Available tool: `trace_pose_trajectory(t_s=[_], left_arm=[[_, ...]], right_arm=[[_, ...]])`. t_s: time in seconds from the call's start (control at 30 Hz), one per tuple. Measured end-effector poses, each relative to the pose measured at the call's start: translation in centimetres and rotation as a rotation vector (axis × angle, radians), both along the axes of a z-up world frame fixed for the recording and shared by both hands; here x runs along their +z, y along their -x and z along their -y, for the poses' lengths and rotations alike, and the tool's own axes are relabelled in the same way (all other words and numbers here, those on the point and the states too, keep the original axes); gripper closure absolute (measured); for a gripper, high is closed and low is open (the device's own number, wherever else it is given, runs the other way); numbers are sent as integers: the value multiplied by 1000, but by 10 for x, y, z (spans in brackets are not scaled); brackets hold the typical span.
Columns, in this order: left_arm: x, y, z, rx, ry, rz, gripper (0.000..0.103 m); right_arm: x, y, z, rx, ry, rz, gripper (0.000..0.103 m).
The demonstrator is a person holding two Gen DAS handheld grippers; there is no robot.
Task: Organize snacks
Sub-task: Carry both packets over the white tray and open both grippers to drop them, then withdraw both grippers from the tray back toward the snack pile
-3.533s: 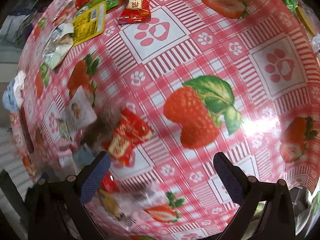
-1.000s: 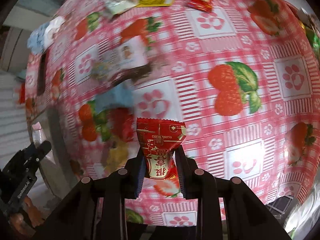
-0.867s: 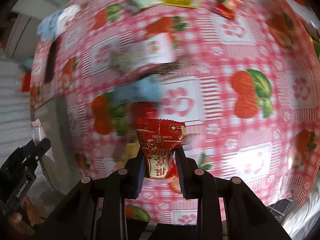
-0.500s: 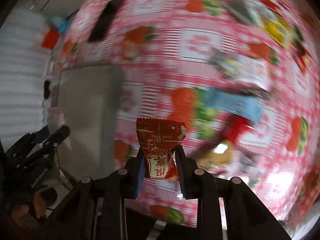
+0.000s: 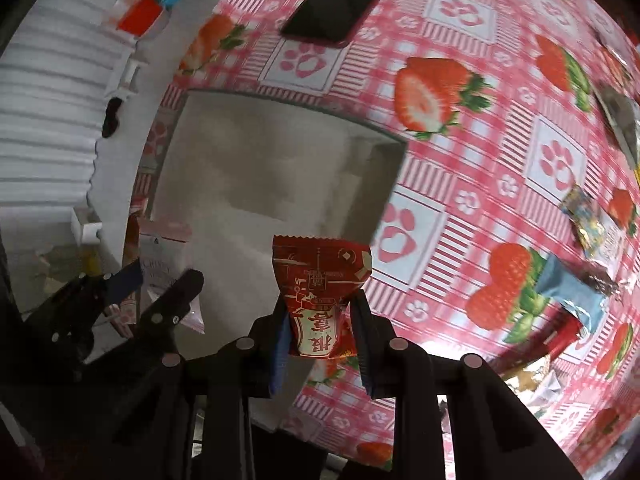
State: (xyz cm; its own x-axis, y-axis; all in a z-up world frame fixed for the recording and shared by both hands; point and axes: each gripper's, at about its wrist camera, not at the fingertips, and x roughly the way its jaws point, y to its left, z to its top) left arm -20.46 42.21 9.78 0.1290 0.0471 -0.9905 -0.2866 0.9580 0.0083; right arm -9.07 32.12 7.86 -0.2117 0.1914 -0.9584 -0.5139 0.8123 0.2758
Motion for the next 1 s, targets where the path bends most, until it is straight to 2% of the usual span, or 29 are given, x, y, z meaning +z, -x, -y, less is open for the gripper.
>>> trace_pose_trajectory(t_s=[0.3, 0.37, 0.4, 0.43, 0.47, 0.53, 0.77, 0.8, 0.83, 1.0], left_arm=[[-10, 10, -6, 5, 14, -24, 58], [-8, 10, -6, 2, 16, -19, 43], [-6, 10, -5, 2, 9, -10, 30], [-4, 10, -4, 4, -2, -3, 23], [-1, 10, -3, 3, -12, 5, 23], [0, 7, -2, -3, -13, 2, 23], [16, 5, 5, -27, -21, 9, 23], [21, 4, 8, -35, -16, 10, 23], [23, 4, 10, -38, -13, 9, 23], [44, -3, 28, -79, -31, 23, 23]], right_arm=[[-16, 6, -12, 42, 32, -25, 73], [-18, 6, -14, 47, 35, -33, 72], [-18, 9, -18, 47, 34, -33, 72], [-18, 8, -18, 47, 33, -34, 68], [-17, 9, -17, 48, 30, -35, 47], [-16, 7, -17, 45, 25, -20, 22], [3, 7, -6, 64, 14, 9, 21], [6, 6, -2, 65, 24, 21, 17], [9, 5, 3, 66, 28, 30, 0], [30, 3, 34, 32, -18, 57, 0]])
